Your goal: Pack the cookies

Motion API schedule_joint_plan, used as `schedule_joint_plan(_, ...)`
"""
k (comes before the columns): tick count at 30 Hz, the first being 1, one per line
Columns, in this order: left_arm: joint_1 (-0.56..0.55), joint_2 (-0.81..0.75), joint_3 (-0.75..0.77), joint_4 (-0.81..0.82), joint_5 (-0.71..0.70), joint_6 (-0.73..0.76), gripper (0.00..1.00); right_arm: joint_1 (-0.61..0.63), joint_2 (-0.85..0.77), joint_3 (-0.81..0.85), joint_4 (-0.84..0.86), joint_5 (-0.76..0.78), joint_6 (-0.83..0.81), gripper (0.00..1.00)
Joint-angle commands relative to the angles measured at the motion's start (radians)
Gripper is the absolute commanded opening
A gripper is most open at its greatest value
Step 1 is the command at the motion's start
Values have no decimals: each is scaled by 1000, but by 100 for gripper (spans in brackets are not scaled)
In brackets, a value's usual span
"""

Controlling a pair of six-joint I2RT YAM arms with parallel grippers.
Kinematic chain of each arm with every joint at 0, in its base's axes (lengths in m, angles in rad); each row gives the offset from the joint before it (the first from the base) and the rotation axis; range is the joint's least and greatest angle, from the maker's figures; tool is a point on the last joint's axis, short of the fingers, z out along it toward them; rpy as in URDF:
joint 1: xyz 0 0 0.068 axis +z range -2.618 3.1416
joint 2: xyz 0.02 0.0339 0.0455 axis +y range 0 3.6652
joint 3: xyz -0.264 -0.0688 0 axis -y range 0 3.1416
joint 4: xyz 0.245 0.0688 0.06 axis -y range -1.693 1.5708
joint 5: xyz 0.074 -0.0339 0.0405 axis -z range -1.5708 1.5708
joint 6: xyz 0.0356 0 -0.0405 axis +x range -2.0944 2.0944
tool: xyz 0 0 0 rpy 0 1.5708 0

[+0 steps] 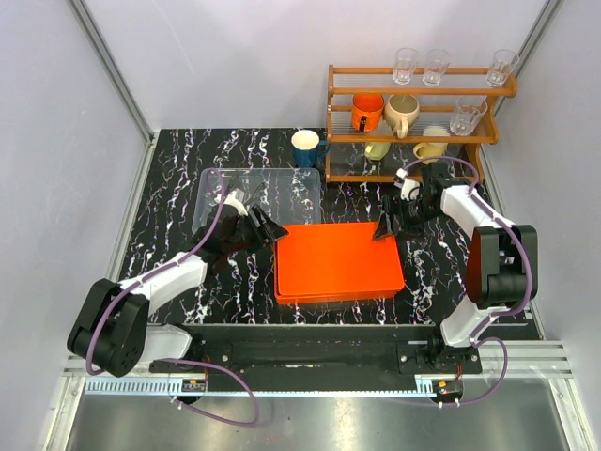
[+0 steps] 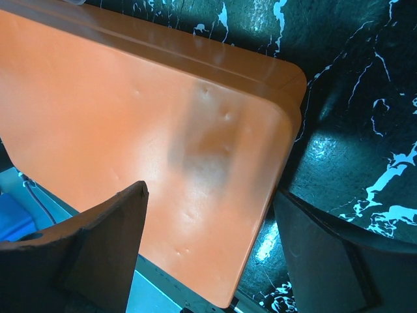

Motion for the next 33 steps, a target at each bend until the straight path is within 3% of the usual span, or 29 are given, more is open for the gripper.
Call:
schedule_joint_plan(1, 9, -34, 7, 24, -29, 32, 68, 16, -9, 44, -5, 7, -3, 86)
schedule_joint_plan(33, 9, -2, -58, 70, -19, 98, 60, 71, -21, 74, -13, 47, -7, 86)
